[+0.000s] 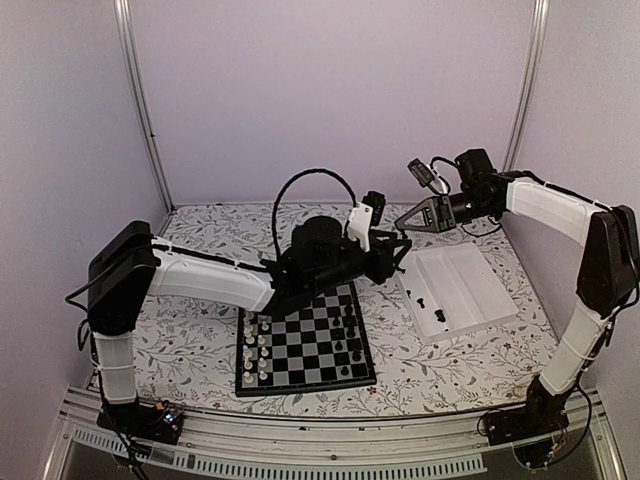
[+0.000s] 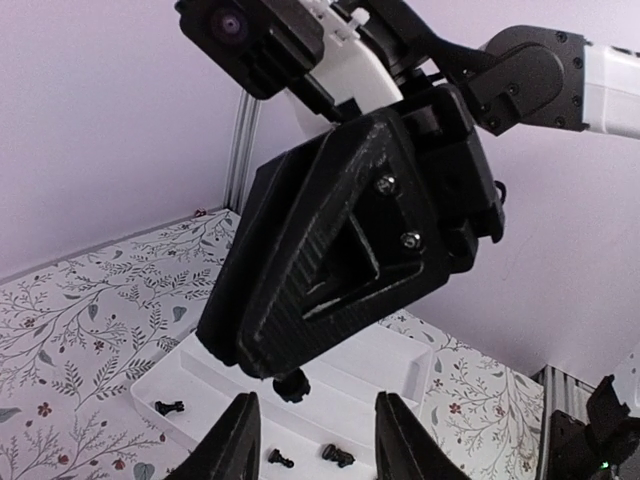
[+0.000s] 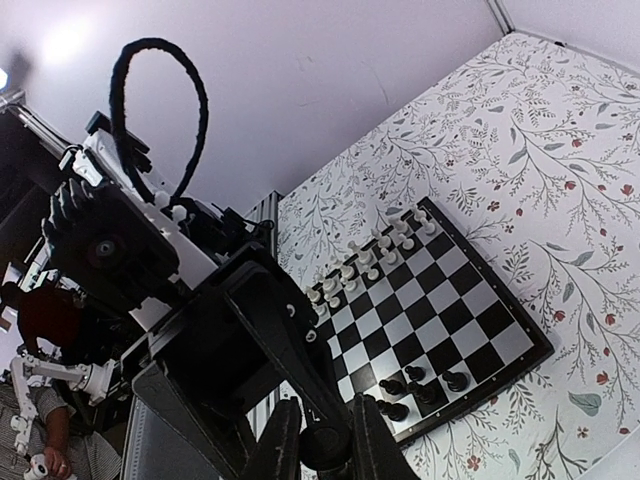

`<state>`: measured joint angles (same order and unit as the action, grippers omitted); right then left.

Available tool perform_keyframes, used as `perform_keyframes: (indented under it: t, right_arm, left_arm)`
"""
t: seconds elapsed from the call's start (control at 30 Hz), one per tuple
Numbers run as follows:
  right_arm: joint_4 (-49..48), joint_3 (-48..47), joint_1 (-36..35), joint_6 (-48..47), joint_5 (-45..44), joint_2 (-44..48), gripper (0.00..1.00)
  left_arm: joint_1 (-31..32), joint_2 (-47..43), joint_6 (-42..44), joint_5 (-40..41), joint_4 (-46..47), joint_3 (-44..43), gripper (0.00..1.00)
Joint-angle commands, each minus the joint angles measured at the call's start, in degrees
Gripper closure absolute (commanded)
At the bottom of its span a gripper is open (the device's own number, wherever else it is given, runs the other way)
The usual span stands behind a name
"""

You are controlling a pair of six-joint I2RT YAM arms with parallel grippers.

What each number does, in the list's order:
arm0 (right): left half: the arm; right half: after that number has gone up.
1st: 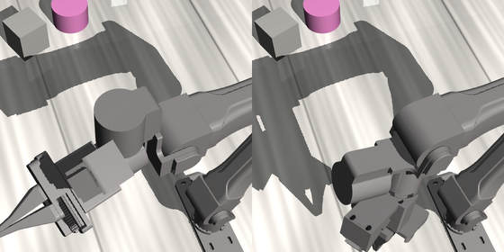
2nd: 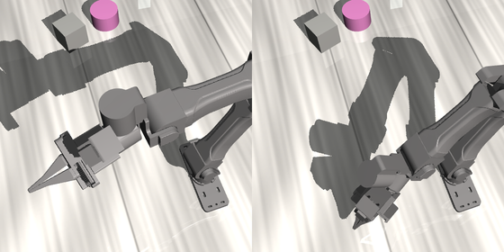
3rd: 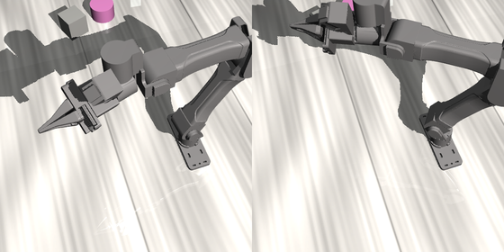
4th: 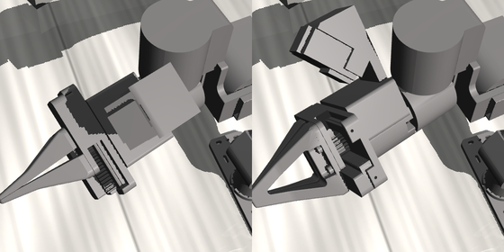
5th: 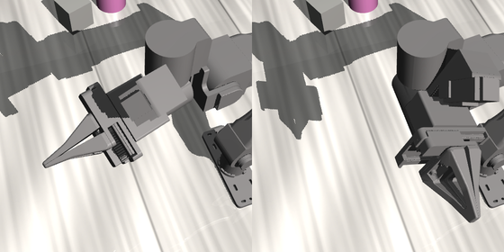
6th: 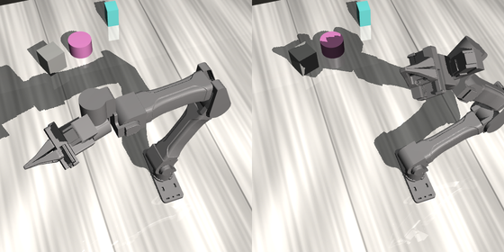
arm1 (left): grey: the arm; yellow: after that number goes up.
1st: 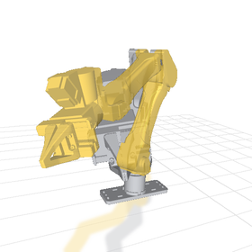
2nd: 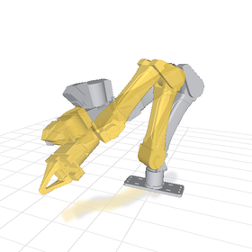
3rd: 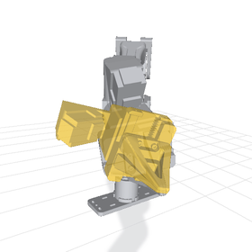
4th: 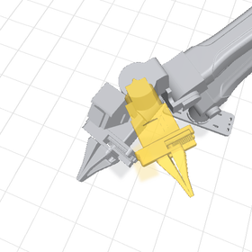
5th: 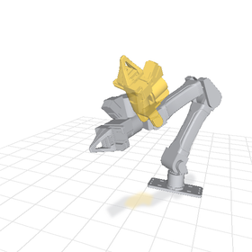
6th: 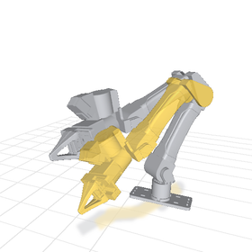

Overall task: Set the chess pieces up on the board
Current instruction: Place the chess piece on the chessboard.

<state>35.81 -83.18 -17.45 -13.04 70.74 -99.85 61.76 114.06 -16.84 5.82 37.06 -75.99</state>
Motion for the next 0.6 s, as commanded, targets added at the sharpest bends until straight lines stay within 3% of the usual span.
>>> perform_keyframes:
  t: [0.0, 0.57]
  right_arm:
    - [-2.6, 0.7, -0.1, 1.8, 3.2, 2.1, 0.88]
    - [-4.6, 3.4, -0.2, 2.5, 5.1, 3.8, 0.87]
  left_arm:
    - [-0.3, 1.7, -2.3, -2.7, 3.2, -0.9, 0.59]
    - [-2.4, 5.9, -5.7, -6.9, 2.9, -6.1, 0.66]
